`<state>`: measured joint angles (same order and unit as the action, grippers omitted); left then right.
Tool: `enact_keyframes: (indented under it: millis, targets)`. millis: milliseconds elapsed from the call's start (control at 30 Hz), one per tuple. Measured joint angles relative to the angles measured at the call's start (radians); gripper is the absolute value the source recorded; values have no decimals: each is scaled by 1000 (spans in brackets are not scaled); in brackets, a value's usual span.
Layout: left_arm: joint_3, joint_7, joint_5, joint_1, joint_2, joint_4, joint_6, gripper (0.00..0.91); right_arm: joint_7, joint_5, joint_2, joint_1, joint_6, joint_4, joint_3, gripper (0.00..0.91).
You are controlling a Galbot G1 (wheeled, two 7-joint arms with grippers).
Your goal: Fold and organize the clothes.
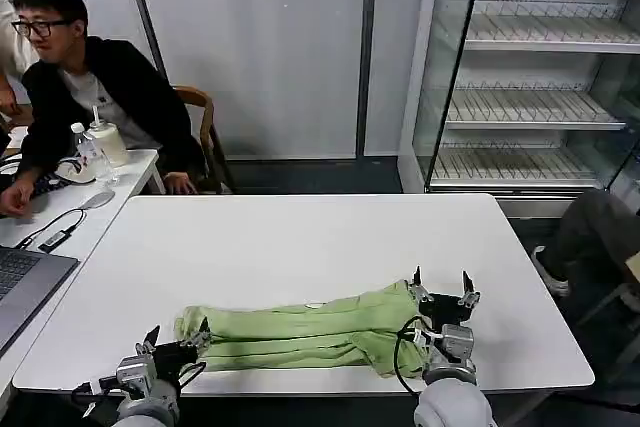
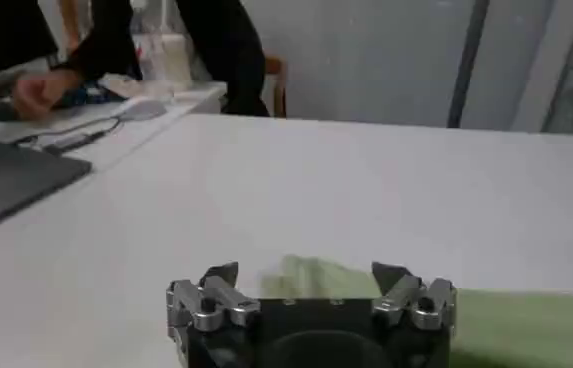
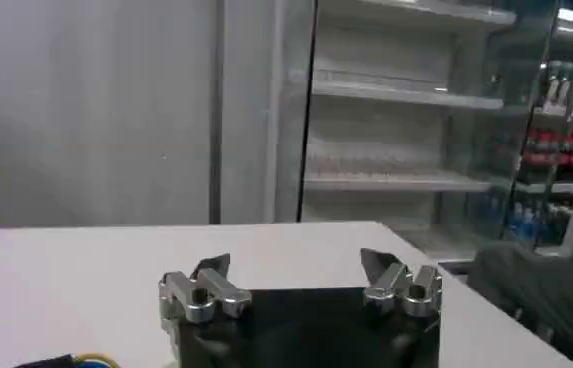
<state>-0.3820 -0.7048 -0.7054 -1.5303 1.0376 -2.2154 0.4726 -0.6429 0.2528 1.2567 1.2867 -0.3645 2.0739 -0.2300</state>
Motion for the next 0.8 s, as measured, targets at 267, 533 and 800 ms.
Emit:
enact_keyframes:
  millis: [267, 533, 800]
  targets:
    - [13, 15, -22, -13, 6, 28, -30, 907, 1, 5, -4, 11, -6, 31, -13, 907]
    - [19, 32, -32, -10, 0, 70, -57, 907, 4, 6, -4, 26, -5, 58, -22, 907]
    - [35, 45, -34, 1, 6, 115, -82, 907, 6, 4, -4, 41, -2, 78, -26, 907]
